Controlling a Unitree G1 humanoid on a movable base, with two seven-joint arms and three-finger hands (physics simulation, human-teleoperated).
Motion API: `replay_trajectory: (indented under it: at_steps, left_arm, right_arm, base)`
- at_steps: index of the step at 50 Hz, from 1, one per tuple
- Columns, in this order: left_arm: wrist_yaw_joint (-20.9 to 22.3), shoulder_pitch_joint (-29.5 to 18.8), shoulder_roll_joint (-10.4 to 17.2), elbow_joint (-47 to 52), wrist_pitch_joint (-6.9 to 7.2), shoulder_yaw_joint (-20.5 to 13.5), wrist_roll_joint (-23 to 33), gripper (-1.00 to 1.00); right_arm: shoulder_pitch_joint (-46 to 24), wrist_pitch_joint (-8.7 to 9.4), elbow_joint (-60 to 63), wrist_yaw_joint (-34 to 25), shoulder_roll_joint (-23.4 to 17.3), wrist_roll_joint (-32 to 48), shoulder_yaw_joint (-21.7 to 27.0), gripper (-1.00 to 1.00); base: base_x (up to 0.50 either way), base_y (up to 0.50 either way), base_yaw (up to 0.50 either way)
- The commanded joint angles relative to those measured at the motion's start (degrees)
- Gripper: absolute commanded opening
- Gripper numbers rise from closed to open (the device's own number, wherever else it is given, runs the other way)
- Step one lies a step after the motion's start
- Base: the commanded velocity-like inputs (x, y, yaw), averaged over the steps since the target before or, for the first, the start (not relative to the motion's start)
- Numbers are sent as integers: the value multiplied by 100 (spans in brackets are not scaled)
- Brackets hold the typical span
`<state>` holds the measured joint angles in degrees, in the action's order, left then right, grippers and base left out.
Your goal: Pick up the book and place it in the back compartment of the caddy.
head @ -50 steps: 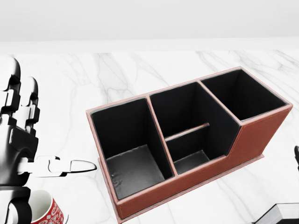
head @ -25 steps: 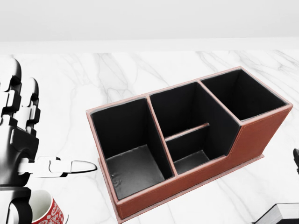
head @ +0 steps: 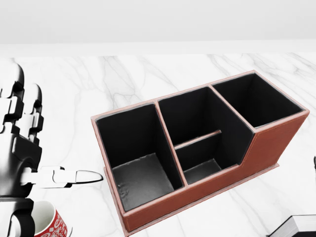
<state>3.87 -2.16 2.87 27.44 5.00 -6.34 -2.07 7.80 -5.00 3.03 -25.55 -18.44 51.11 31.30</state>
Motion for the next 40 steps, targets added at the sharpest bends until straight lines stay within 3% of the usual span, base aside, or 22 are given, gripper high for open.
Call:
replay_trajectory:
  at_steps: [1,15,40]
  left_arm:
    - [-2,-5,2,-9,0,0,1,100]
    - [-12,-9,3,9,0,0,3,100]
    - [3,52,-19,-38,0,55,62,100]
  right_arm:
    - [-47,0,-49,-76,-59,-45,21,100]
    - [-101,0,-76,-238,-165,-133,1,100]
    - [-186,0,-790,224,-436,93,-36,100]
  base:
    - [0,0,0]
    - [0,0,0]
    - [0,0,0]
